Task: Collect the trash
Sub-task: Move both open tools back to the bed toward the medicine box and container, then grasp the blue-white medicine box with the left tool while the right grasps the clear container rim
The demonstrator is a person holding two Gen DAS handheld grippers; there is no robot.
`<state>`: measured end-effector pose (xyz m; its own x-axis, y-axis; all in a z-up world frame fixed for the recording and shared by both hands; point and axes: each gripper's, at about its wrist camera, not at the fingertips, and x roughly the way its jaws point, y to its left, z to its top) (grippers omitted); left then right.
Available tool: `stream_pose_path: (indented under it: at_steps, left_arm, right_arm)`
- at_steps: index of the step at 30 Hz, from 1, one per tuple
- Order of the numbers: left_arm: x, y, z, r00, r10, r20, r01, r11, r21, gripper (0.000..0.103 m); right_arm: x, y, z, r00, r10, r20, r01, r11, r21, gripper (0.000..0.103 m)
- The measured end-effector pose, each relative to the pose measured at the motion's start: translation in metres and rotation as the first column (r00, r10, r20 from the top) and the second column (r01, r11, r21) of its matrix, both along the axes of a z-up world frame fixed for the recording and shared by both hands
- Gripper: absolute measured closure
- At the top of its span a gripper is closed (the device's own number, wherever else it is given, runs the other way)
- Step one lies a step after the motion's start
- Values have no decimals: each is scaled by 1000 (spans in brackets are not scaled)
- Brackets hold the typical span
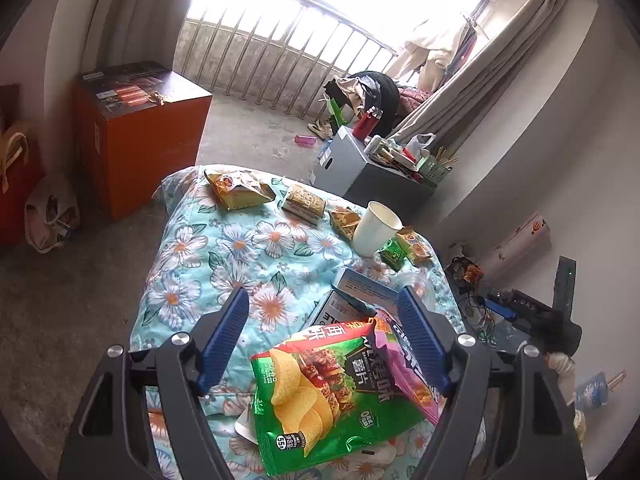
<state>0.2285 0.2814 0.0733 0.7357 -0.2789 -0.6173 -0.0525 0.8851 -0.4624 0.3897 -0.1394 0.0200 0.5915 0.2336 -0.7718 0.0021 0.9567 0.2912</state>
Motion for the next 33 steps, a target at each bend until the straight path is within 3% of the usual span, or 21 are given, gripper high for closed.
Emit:
stream_pose_path:
  at_steps: [7,15,19,27,33]
  left_arm:
    - [20,0,-15,999,-2,-33,0,999,-45,28]
    - [45,-2,-33,990,-53,-132,39,993,-109,28]
    - [60,0,-42,984,-58,-171,36,991,-132,28]
    - [98,-1,-79,942,-135,-307,53,964,-260,29]
    - [133,-25,-105,888,-247,-388,68,905,-420,30]
  right_arm:
    - [18,14,-6,998,61,-1,-61,997,-47,44]
    - [20,29,-11,991,126,41,-120,985,-121,44]
    - [16,30,-10,986,155,57,-148,983,-107,44]
    - [30,24,-28,989,148,6,-148,988,-43,44]
    - [45,11,-39,994,109,-3,-109,993,-48,44]
